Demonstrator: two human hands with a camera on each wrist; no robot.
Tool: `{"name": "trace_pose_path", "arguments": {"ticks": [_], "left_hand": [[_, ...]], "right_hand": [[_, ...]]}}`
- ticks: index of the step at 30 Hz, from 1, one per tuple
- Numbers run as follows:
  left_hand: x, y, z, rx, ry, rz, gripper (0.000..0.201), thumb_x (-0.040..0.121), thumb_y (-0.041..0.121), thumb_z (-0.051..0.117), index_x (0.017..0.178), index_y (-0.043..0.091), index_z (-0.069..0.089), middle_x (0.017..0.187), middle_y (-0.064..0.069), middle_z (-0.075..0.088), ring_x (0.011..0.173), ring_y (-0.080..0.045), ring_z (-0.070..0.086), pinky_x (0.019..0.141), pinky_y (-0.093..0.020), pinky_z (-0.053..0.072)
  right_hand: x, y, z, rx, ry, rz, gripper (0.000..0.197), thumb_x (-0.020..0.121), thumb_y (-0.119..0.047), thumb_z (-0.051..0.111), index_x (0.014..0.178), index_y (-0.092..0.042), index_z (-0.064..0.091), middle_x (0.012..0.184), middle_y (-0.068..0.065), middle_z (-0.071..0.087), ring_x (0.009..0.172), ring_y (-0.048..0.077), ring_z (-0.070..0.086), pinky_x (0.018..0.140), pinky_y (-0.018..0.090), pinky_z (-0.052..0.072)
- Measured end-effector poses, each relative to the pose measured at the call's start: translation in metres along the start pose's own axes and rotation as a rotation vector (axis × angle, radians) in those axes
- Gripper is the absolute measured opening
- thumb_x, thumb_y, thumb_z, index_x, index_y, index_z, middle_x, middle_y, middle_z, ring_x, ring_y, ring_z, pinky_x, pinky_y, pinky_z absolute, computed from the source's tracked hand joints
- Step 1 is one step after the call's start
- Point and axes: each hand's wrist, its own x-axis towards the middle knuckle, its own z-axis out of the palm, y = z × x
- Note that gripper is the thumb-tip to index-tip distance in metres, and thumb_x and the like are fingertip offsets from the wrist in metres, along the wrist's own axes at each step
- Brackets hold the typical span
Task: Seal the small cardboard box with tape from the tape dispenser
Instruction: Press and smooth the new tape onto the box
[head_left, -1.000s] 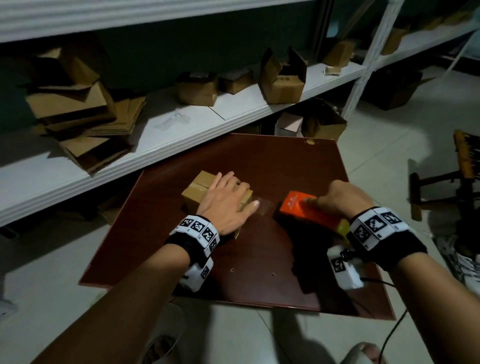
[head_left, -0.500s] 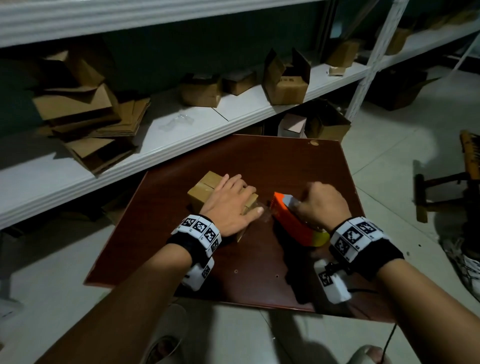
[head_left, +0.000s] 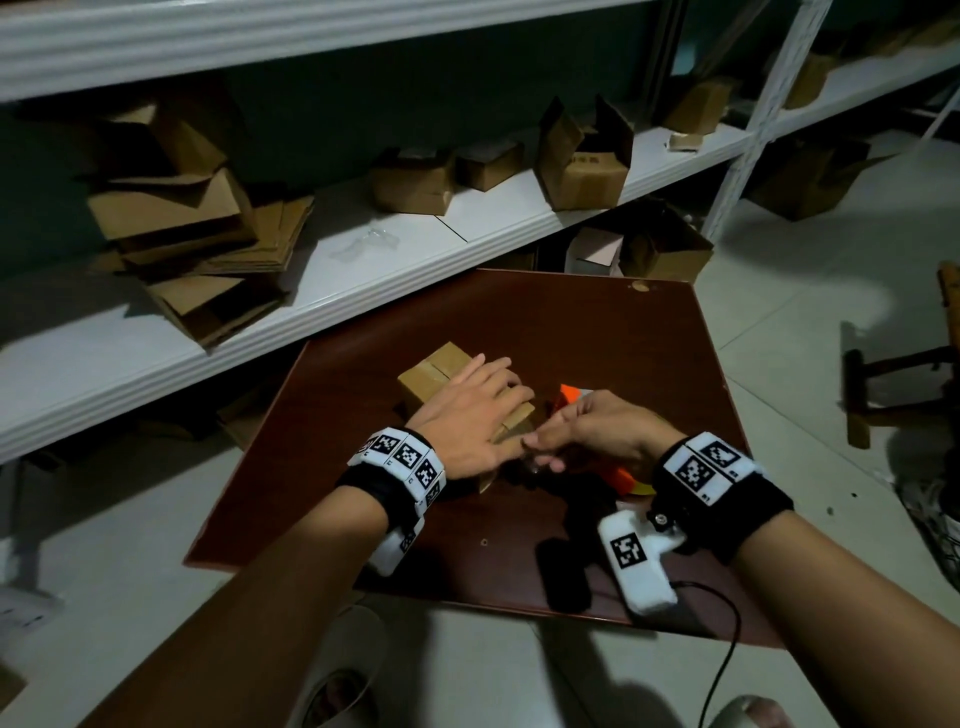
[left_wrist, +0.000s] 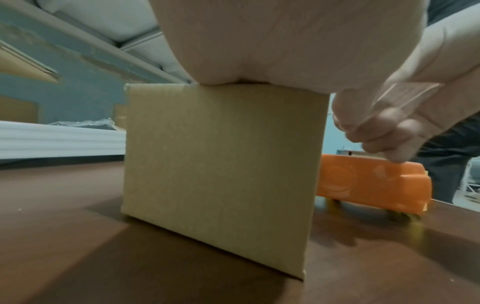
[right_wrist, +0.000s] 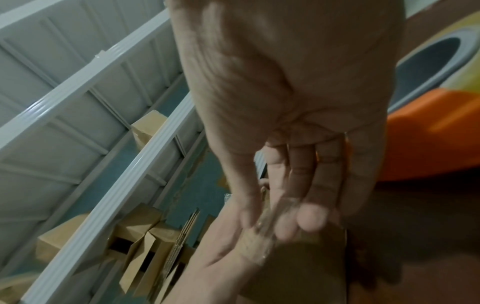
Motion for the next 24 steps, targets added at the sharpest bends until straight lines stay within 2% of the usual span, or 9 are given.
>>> {"name": "trace_pose_path", "arguments": {"ticks": [3, 6, 10, 13, 15, 17, 20, 22, 24], "left_hand": [[-0.001, -0.002, 0.0, -0.007, 0.015, 0.014, 0.074, 0.101, 0.069, 0.039, 0.158, 0.022, 0.043, 0.163, -0.003, 0.042, 0.164, -0.022, 0.015, 0.134, -0.043, -0.001], [-0.001, -0.002, -0.002, -0.01, 0.001, 0.032, 0.072, 0.102, 0.066, 0.044, 0.159, 0.022, 0.042, 0.166, -0.002, 0.039, 0.164, -0.021, 0.013, 0.134, -0.044, 0.0], [0.0, -0.004, -0.003, -0.009, -0.017, 0.059, 0.076, 0.099, 0.067, 0.049, 0.16, 0.023, 0.04, 0.17, -0.003, 0.033, 0.165, -0.02, 0.008, 0.134, -0.043, -0.003], [0.0, -0.005, -0.003, 0.006, -0.042, 0.068, 0.089, 0.09, 0.064, 0.065, 0.162, 0.022, 0.034, 0.175, -0.004, 0.022, 0.166, -0.02, 0.0, 0.134, -0.044, -0.006], [0.0, -0.004, -0.003, 0.021, -0.047, 0.05, 0.103, 0.086, 0.063, 0.071, 0.166, 0.019, 0.025, 0.178, -0.005, 0.01, 0.165, -0.021, -0.008, 0.134, -0.047, -0.006], [-0.001, 0.0, -0.005, 0.05, -0.047, 0.008, 0.113, 0.083, 0.062, 0.073, 0.168, 0.016, 0.014, 0.179, -0.005, -0.006, 0.163, -0.022, -0.02, 0.133, -0.052, -0.007], [-0.003, 0.007, -0.009, 0.127, -0.08, -0.129, 0.125, 0.08, 0.063, 0.073, 0.169, 0.011, 0.002, 0.174, -0.012, -0.027, 0.158, -0.031, -0.034, 0.13, -0.062, -0.007], [-0.005, 0.011, -0.012, 0.194, -0.134, -0.257, 0.137, 0.077, 0.072, 0.07, 0.168, 0.007, -0.009, 0.17, -0.02, -0.034, 0.156, -0.039, -0.036, 0.129, -0.065, -0.004], [-0.006, 0.013, -0.013, 0.185, -0.189, -0.368, 0.146, 0.072, 0.076, 0.071, 0.166, 0.006, -0.016, 0.169, -0.024, -0.034, 0.156, -0.045, -0.033, 0.129, -0.066, 0.0]], "right_hand": [[0.001, 0.002, 0.0, 0.006, 0.007, 0.034, 0.037, 0.073, -0.01, 0.089, 0.102, 0.01, 0.076, 0.091, 0.021, 0.077, 0.062, 0.017, 0.066, 0.082, 0.034, 0.059], [0.001, 0.005, -0.001, -0.019, -0.006, 0.065, 0.045, 0.066, -0.015, 0.09, 0.102, 0.009, 0.077, 0.089, 0.019, 0.078, 0.058, 0.014, 0.063, 0.069, 0.026, 0.059], [0.0, 0.005, -0.001, -0.011, -0.016, 0.118, 0.047, 0.059, -0.018, 0.09, 0.096, 0.007, 0.077, 0.078, 0.015, 0.076, 0.054, 0.015, 0.058, 0.063, 0.028, 0.056], [-0.001, 0.005, -0.003, 0.014, -0.033, 0.122, 0.028, 0.068, -0.012, 0.09, 0.087, 0.005, 0.078, 0.078, 0.017, 0.075, 0.054, 0.016, 0.058, 0.062, 0.031, 0.058], [-0.003, 0.006, -0.003, 0.029, -0.028, 0.122, 0.021, 0.074, -0.008, 0.088, 0.084, 0.006, 0.076, 0.074, 0.017, 0.075, 0.051, 0.015, 0.058, 0.058, 0.029, 0.057], [-0.004, 0.007, -0.002, 0.042, -0.022, 0.122, 0.014, 0.077, -0.005, 0.086, 0.079, 0.004, 0.075, 0.068, 0.014, 0.073, 0.047, 0.013, 0.056, 0.052, 0.024, 0.056], [-0.002, 0.009, 0.0, 0.035, -0.032, 0.127, 0.014, 0.075, -0.006, 0.087, 0.076, 0.003, 0.077, 0.069, 0.014, 0.074, 0.047, 0.013, 0.058, 0.051, 0.024, 0.056], [0.0, 0.011, 0.002, 0.015, -0.033, 0.129, 0.016, 0.072, -0.009, 0.089, 0.077, 0.002, 0.078, 0.072, 0.015, 0.076, 0.047, 0.013, 0.059, 0.053, 0.024, 0.056], [0.001, 0.013, 0.006, 0.004, -0.025, 0.121, 0.023, 0.063, -0.013, 0.091, 0.076, 0.001, 0.079, 0.076, 0.017, 0.077, 0.049, 0.013, 0.061, 0.058, 0.026, 0.057]]}}
